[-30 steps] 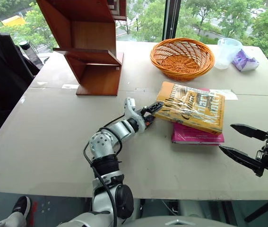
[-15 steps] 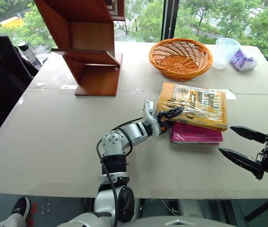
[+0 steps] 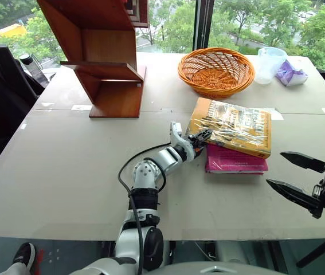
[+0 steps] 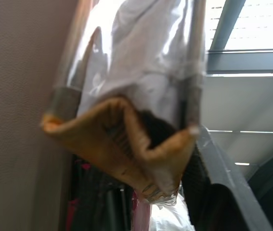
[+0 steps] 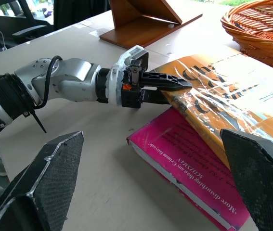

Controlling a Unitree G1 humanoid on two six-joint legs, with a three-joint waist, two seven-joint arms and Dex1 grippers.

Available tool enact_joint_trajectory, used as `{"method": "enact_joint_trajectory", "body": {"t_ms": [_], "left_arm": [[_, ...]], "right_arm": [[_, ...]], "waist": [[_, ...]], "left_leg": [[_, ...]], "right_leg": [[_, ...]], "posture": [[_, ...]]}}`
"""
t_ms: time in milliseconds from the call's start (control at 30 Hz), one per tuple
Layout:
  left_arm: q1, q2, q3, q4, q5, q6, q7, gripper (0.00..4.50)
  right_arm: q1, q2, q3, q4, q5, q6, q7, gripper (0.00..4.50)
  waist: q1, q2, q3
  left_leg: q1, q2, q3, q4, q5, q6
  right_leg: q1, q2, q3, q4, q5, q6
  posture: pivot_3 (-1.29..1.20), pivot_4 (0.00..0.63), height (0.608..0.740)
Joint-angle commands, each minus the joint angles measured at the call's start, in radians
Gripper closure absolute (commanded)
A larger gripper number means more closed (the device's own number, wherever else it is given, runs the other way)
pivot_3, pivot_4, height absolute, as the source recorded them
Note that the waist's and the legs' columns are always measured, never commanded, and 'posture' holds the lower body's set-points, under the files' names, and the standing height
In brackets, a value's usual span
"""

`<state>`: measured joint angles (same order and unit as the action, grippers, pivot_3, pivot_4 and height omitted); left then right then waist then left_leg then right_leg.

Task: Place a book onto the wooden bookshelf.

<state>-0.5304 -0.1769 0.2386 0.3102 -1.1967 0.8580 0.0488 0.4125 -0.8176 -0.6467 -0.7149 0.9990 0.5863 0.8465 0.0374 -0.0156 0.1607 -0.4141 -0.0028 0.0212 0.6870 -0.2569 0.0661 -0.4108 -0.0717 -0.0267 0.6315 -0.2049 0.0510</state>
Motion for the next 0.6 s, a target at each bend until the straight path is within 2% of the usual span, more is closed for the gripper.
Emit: {"method": "enact_joint_trajectory", "body": {"t_ms": [33, 133, 233, 367, 433, 500, 600], "left_arm": [[0.066, -0.188, 0.021, 0.028, -0.016, -0.079, 0.014, 4.48], [0.071, -0.141, -0.017, -0.038, -0.043, -0.058, -0.055, 4.48], [0.041, -0.038, -0.056, -0.181, -0.071, -0.014, -0.206, 4.48], [-0.042, 0.177, -0.134, -0.423, 0.046, -0.021, -0.400, 4.48], [-0.091, 0.306, -0.174, -0.544, 0.166, -0.076, -0.460, 4.48], [-0.132, 0.403, -0.182, -0.614, 0.253, -0.118, -0.477, 4.48], [-0.199, 0.562, -0.170, -0.705, 0.410, -0.185, -0.467, 4.48]], "right_arm": [[-0.012, -0.010, -0.017, 0.003, 0.009, -0.002, 0.008, 0.00], [-0.021, -0.012, -0.008, 0.008, 0.005, -0.003, 0.009, 0.00], [-0.040, -0.013, 0.005, 0.018, 0.000, -0.005, 0.012, 0.00], [-0.108, -0.006, 0.006, 0.055, 0.034, -0.004, -0.005, 0.00], [-0.149, -0.007, 0.005, 0.084, 0.052, -0.009, 0.009, 0.00], [-0.199, -0.002, 0.016, 0.111, 0.066, -0.025, 0.028, 0.00], [-0.339, 0.009, 0.036, 0.190, 0.166, -0.013, 0.030, 0.00]], "waist": [[0.000, 0.000, 0.000], [-0.002, 0.000, 0.000], [-0.003, 0.000, 0.001], [0.000, 0.000, 0.003], [0.002, 0.000, 0.004], [0.002, 0.002, 0.003], [0.001, 0.003, 0.003]], "left_leg": [[0.000, 0.000, 0.000, 0.000, 0.000, 0.000], [0.000, 0.000, 0.000, 0.000, 0.000, 0.000], [-0.001, 0.001, 0.000, 0.000, 0.000, 0.000], [-0.004, 0.000, 0.001, -0.001, 0.000, 0.000], [-0.004, 0.000, 0.001, -0.001, 0.000, 0.000], [-0.004, 0.000, 0.001, -0.002, 0.000, 0.000], [-0.003, 0.000, 0.001, -0.003, 0.000, 0.000]], "right_leg": [[0.000, 0.000, 0.000, 0.000, 0.000, 0.000], [0.000, 0.000, 0.000, 0.000, 0.000, 0.000], [-0.001, 0.001, 0.000, 0.000, 0.000, 0.000], [-0.003, 0.001, 0.000, -0.002, 0.000, -0.001], [-0.003, 0.001, 0.000, -0.002, 0.000, -0.001], [-0.003, 0.001, 0.000, -0.003, 0.000, -0.001], [-0.002, 0.001, 0.001, -0.005, 0.000, -0.001]], "posture": [[0.00, 0.150, 0.740], [0.00, 0.150, 0.740], [0.00, 0.150, 0.740], [0.00, 0.150, 0.740], [0.00, 0.150, 0.740], [0.00, 0.150, 0.740], [0.00, 0.150, 0.740]]}}
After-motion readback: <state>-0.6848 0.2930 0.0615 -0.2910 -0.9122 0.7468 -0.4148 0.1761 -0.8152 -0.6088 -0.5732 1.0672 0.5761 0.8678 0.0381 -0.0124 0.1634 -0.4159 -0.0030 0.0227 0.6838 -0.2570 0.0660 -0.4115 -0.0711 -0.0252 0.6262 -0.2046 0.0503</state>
